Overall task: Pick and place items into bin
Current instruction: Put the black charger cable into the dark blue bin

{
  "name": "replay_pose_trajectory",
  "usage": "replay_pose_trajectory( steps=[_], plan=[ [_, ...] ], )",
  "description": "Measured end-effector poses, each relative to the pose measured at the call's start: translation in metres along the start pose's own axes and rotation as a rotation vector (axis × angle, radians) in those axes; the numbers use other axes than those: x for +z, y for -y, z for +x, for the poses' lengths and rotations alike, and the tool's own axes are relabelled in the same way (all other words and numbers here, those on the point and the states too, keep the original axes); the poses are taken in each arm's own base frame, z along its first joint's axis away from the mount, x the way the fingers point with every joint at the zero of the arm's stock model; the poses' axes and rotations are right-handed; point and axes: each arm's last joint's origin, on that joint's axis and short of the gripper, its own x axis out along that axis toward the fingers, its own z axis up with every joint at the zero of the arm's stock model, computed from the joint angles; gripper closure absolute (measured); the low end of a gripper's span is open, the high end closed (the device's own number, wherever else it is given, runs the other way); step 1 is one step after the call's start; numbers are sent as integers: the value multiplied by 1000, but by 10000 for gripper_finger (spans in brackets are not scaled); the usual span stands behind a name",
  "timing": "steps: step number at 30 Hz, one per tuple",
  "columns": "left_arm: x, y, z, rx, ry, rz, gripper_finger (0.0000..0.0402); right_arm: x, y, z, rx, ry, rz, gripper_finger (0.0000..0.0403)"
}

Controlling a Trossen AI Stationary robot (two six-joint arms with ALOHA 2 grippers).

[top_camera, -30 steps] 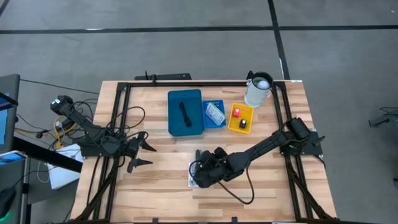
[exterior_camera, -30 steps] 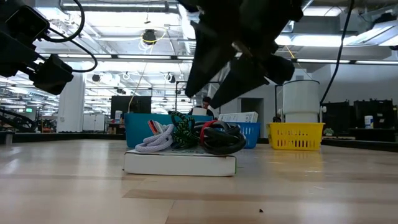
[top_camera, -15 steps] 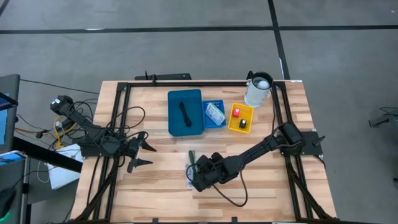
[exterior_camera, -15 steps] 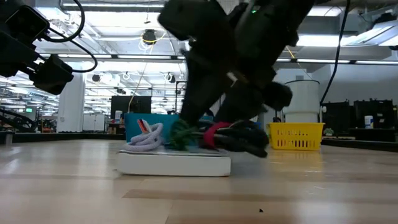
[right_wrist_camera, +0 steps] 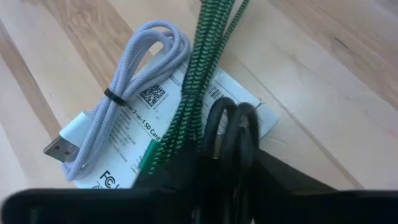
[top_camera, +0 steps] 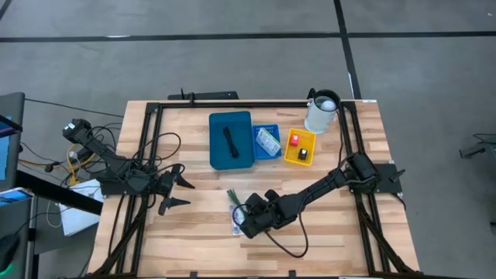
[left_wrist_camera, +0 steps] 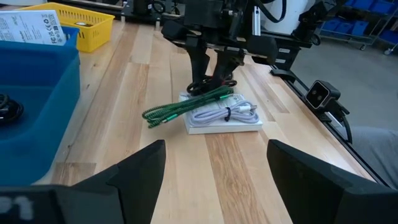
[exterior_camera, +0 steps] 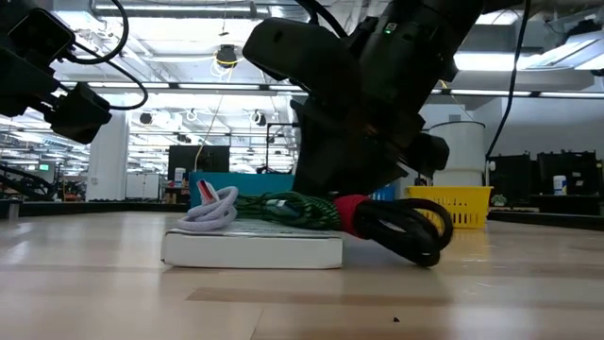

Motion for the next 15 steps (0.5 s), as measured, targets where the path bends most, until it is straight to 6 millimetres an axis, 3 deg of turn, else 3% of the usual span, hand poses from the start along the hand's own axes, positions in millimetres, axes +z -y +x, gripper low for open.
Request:
replay_pose_trajectory(
  steps=[6,15],
  plan=[
    [0,0,0,0,0,0,132,0,0,-1,0,4,-1,357],
    [0,0,0,0,1,0,132,4,-3,-3,-20,31,-13,344]
  ],
)
